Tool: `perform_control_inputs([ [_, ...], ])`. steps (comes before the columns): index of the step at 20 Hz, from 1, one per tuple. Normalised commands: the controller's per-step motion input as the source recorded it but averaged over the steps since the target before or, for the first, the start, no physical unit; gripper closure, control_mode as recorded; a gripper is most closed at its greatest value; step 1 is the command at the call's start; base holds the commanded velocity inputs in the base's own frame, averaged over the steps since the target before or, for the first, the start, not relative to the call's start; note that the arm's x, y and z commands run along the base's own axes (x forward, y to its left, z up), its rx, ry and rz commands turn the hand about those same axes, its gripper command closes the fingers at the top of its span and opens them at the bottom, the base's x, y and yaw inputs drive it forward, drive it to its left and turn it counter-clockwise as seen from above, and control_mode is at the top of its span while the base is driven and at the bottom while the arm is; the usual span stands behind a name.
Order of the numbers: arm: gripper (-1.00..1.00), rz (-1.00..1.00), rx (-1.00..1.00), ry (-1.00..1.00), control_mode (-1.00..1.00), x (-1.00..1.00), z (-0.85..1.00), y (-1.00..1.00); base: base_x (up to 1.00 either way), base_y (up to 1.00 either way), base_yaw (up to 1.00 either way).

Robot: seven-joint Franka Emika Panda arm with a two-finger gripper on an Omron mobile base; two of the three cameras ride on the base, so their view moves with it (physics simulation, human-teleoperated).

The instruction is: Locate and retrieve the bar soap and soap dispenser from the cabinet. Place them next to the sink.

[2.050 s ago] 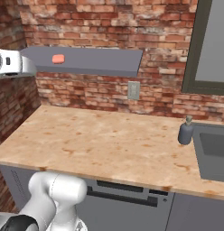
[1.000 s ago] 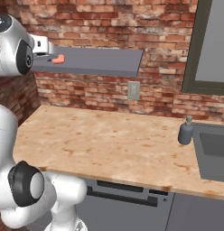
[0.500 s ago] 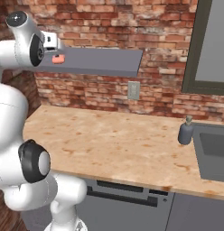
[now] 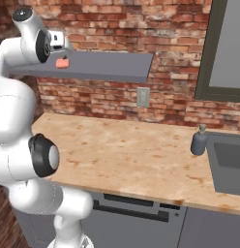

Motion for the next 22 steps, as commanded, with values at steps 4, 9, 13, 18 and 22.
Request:
perform_control_inputs([
  [4, -1.00, 0.00, -0.02, 0.02, -1.00, 0.36, -0.08, 0.05, 0.00, 0.00, 0.00],
  [9, -1.00, 0.00, 0.00, 0.00, -1.00, 0.32, -0.19, 0.00, 0.00, 0.00, 0.00],
  [13, -1.00, 0.00, 0.00, 0.00, -1.00, 0.26, -0.20, 0.00, 0.00, 0.00, 0.00],
  [18, -1.00, -0.02, -0.01, 0.05, -1.00, 0.05, -0.22, 0.06, 0.00, 0.00, 0.00],
  [22, -1.00, -0.02, 0.00, 0.04, -1.00, 0.00, -0.27, 0.05, 0.00, 0.00, 0.00],
])
